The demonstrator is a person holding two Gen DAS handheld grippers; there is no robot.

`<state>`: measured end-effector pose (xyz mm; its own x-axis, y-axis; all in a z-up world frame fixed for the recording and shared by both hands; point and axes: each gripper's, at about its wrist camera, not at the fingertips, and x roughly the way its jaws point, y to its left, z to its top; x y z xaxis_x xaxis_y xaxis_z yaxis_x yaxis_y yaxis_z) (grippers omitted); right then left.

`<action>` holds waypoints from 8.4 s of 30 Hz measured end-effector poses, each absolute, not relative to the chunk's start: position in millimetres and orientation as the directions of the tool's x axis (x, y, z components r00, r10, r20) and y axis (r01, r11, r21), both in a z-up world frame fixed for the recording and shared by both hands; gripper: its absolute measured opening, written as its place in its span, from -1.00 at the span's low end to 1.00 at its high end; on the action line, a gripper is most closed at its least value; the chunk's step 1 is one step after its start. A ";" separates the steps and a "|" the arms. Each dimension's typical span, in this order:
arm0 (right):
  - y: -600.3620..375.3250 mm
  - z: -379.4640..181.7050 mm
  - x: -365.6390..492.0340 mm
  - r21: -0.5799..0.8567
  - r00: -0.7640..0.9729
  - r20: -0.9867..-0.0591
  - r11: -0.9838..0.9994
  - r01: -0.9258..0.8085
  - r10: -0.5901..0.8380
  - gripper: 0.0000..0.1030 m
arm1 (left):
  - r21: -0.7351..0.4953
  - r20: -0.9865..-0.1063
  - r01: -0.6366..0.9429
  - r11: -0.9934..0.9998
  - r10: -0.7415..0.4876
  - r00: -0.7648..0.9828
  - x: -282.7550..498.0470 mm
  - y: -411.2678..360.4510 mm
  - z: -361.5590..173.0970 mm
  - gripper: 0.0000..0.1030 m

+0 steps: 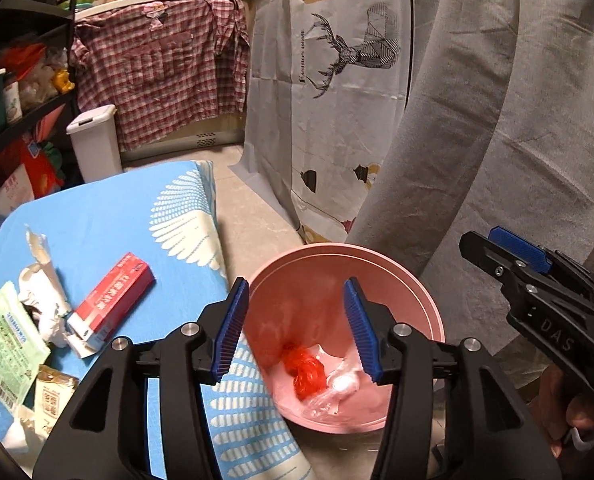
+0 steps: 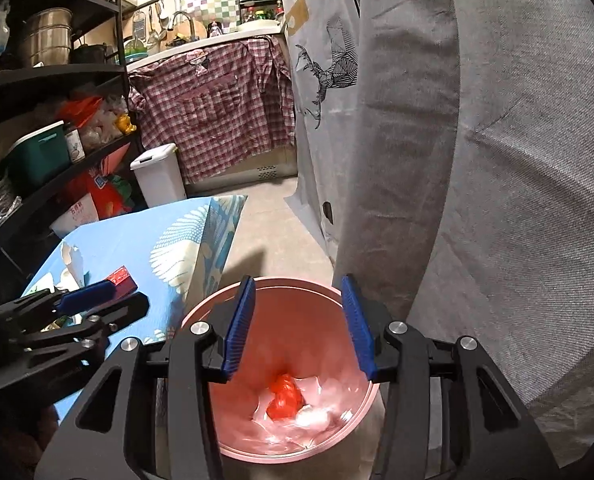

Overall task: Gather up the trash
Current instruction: 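Open both tools to drop the bag and wrap into the pink bin, then move both open tools back over the trash on the table, then grasp the beige tissue pack with the right tool while the left tool grasps a small wrapper, then carry the tissue pack and wrapper over the pink bin with both tools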

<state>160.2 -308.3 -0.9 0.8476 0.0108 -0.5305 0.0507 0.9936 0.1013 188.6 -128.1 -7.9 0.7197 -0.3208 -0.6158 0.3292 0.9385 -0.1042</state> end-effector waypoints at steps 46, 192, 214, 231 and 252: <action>-126.1 34.8 101.5 0.139 0.825 -0.438 0.933 -0.331 0.358 -0.36 | -0.083 -0.537 -0.003 0.997 -0.042 0.842 114.2 187.4 60.8 -0.27; -234.1 28.2 120.8 0.096 0.825 -0.525 0.977 -0.190 0.211 0.01 | -0.053 -0.517 0.163 0.985 -0.166 0.840 118.4 69.1 64.7 -0.98; -242.2 26.2 122.8 0.081 0.831 -0.525 0.983 -0.167 0.185 0.01 | -0.059 -0.518 0.207 0.976 -0.207 0.830 126.1 42.6 61.0 -0.99; -261.2 17.1 138.0 0.102 0.828 -0.542 0.989 -0.105 0.143 0.01 | -0.050 -0.530 0.286 0.957 -0.268 0.805 135.6 5.8 62.8 -0.98; -291.3 7.8 155.0 0.146 0.815 -0.568 0.989 -0.037 0.114 0.01 | -0.103 -0.555 0.388 0.916 -0.377 0.741 180.1 -91.5 45.7 -0.98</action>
